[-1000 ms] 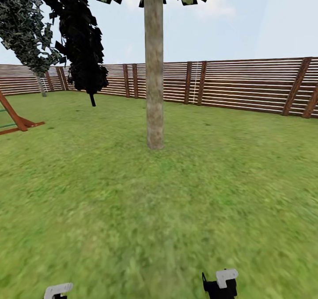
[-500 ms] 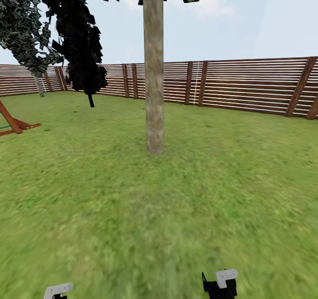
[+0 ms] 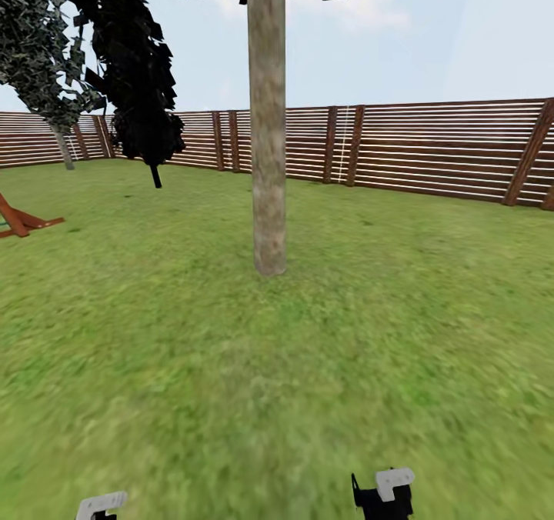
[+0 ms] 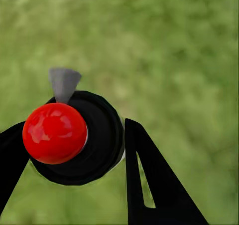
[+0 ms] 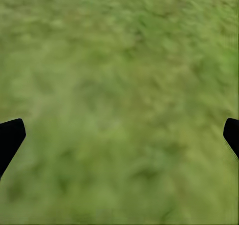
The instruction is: In the garden, pick up the pesticide atomizer on the floor and spray pesticide onto both trees until each tree trunk is fully covered.
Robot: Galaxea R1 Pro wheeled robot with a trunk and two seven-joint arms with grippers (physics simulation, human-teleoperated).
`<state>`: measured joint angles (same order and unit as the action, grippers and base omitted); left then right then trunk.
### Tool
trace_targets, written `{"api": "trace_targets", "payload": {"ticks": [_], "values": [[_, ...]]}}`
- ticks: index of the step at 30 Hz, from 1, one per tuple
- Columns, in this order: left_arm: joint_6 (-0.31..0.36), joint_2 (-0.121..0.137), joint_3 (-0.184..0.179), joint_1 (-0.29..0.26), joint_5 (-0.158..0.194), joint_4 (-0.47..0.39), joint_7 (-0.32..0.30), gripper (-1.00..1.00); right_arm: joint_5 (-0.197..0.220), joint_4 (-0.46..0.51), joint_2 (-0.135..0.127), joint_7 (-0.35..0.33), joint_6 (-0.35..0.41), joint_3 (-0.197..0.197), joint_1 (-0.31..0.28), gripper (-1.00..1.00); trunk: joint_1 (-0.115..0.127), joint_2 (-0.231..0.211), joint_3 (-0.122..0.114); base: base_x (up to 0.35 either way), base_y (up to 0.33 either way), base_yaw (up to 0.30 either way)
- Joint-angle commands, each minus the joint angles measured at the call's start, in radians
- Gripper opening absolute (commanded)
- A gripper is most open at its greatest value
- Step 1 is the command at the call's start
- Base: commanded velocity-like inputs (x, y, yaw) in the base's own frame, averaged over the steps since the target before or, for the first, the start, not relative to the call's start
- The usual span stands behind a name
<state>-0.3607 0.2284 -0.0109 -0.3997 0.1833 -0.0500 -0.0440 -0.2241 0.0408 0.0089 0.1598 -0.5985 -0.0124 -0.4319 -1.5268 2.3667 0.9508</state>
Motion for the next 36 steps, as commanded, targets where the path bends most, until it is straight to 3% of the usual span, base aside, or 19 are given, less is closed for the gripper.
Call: {"api": "trace_targets", "payload": {"ticks": [1, 36], "values": [[-0.003, 0.000, -0.001, -0.001, 0.008, 0.001, -0.005, -1.00, -0.011, -0.001, 0.000, 0.009, -0.001, -0.001, -0.001, 1.00, 0.000, 0.000, 0.001, 0.336, 0.000, 0.000], [-0.002, 0.000, -0.001, -0.001, 0.008, 0.001, -0.005, -1.00, -0.010, -0.001, 0.003, 0.010, -0.001, -0.001, -0.001, 1.00, 0.000, 0.000, 0.011, 0.336, 0.012, 0.000]]}}
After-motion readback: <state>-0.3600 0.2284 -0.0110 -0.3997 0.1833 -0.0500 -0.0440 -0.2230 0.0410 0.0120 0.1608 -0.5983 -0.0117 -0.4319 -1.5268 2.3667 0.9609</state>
